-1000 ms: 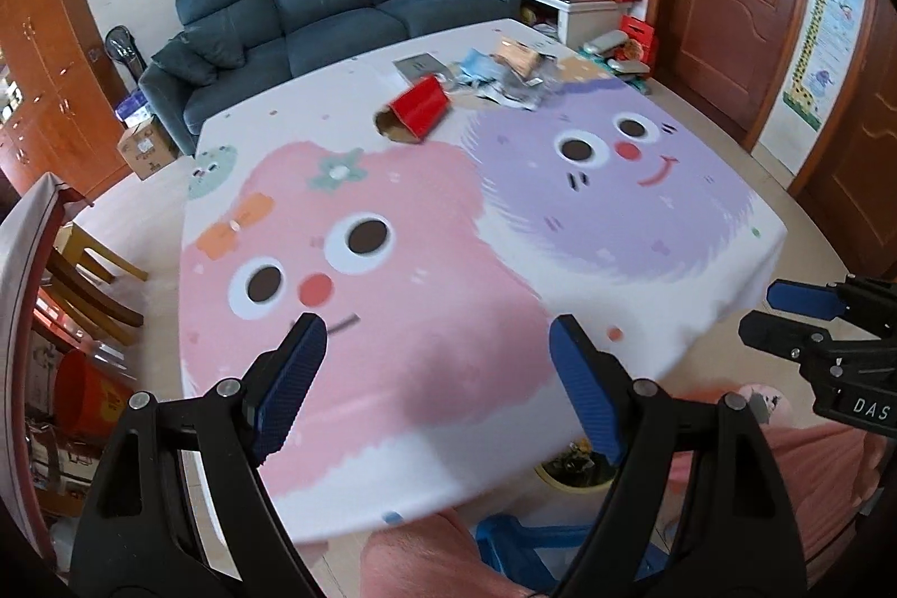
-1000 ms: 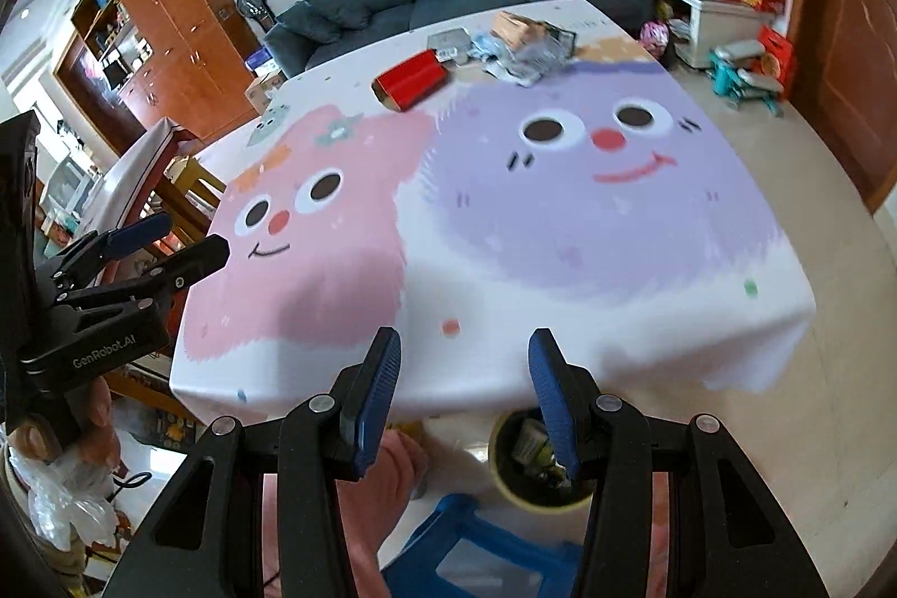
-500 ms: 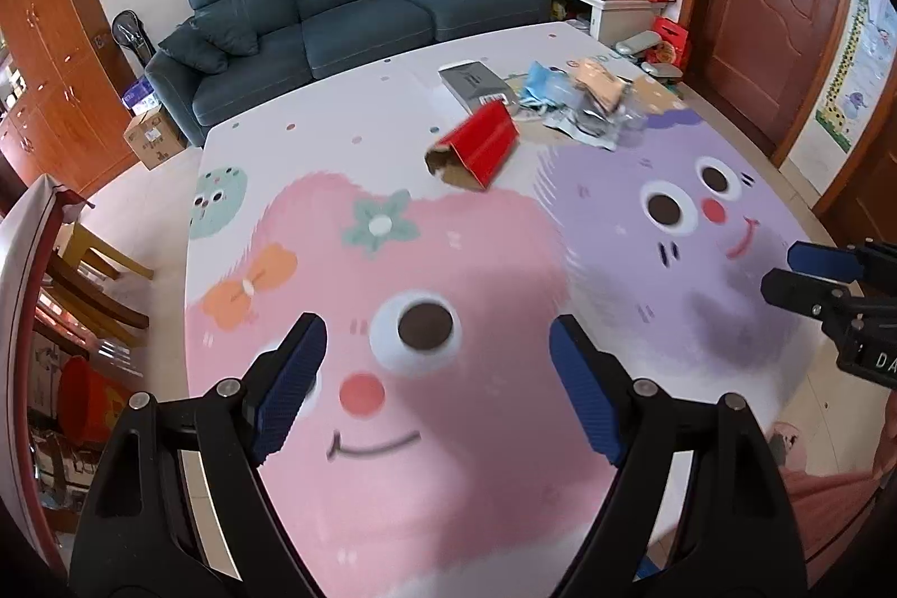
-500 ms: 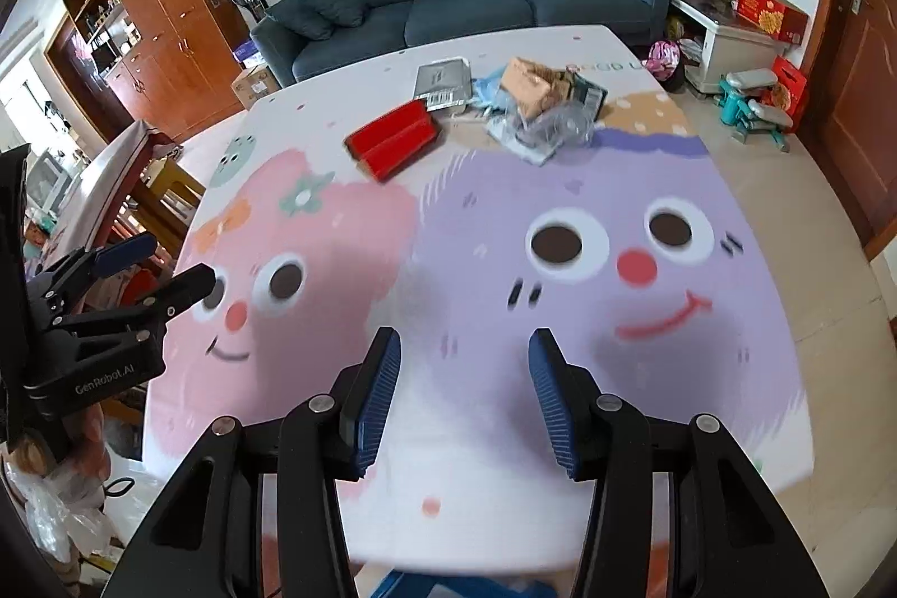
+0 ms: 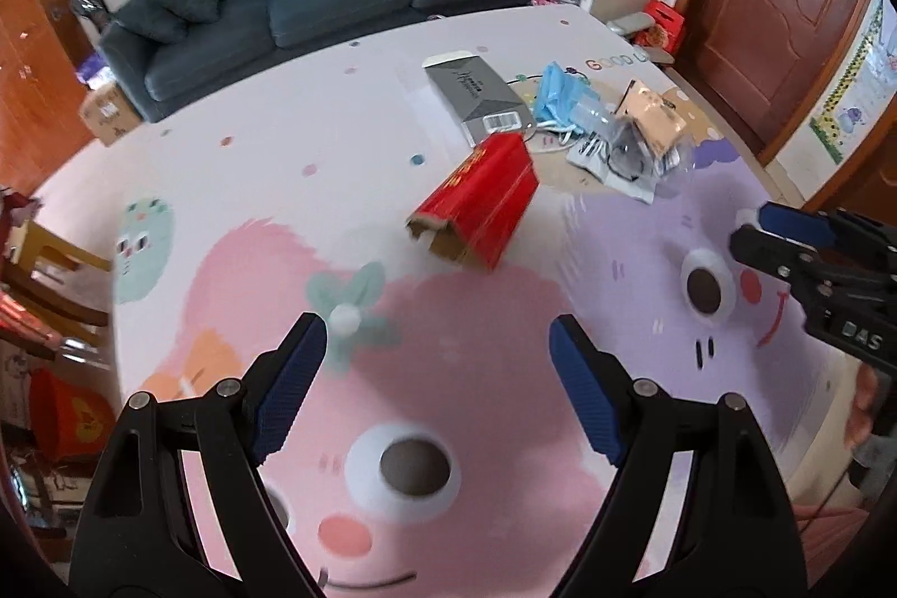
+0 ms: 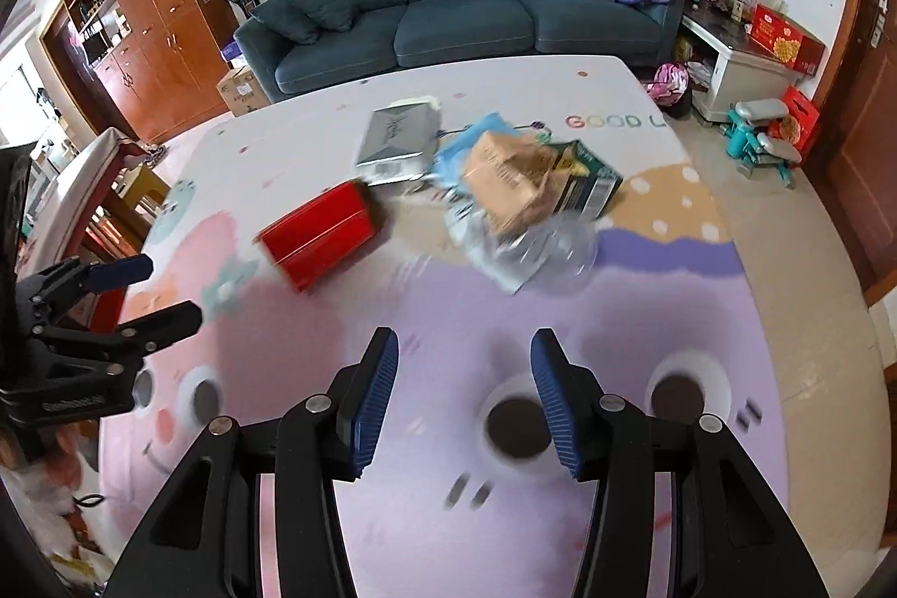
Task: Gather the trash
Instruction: 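Grasp the brown cardboard packet with the right tool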
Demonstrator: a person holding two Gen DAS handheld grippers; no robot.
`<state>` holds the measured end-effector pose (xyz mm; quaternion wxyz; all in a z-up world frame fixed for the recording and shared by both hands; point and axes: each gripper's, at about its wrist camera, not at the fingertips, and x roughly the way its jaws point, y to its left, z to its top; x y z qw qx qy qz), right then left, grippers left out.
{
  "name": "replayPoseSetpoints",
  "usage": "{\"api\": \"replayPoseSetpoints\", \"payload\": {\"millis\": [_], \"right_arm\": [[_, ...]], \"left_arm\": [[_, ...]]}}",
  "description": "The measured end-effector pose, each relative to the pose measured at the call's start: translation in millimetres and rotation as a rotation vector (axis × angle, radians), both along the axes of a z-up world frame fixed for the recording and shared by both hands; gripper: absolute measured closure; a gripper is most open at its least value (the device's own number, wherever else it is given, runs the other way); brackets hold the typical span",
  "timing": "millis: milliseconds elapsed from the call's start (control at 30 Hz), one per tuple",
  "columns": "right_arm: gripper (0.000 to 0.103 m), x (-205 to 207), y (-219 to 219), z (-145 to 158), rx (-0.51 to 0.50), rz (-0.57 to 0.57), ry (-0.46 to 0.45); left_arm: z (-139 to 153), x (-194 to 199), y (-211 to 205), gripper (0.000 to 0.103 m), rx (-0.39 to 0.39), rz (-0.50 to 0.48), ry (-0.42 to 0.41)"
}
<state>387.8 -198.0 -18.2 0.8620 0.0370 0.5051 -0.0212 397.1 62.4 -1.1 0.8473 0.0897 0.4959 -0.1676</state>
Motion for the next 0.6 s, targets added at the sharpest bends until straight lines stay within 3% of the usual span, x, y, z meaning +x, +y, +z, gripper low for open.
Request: {"api": "replayPoseSetpoints", "payload": {"millis": [233,333,467,600], "right_arm": [[0.052,42,-49,-13,0.012,-0.048,0.01],[0.042,54,-57,-10,0.011,-0.054,-0.006],[0.02,75,-51,-5,-0.023,-0.026,-0.024],[0.019,97,-33,-9,-0.097,0.008,-0.029]], "left_arm": [[-15,45,-34,0.023,0.041,-0.07,0.02],[-24,62,-49,0.023,0.07,-0.087,0.035],[-40,88,-64,0.023,0.092,-0.067,0.076],[-54,104,-73,0.023,0.103,-0.055,0.108]]}}
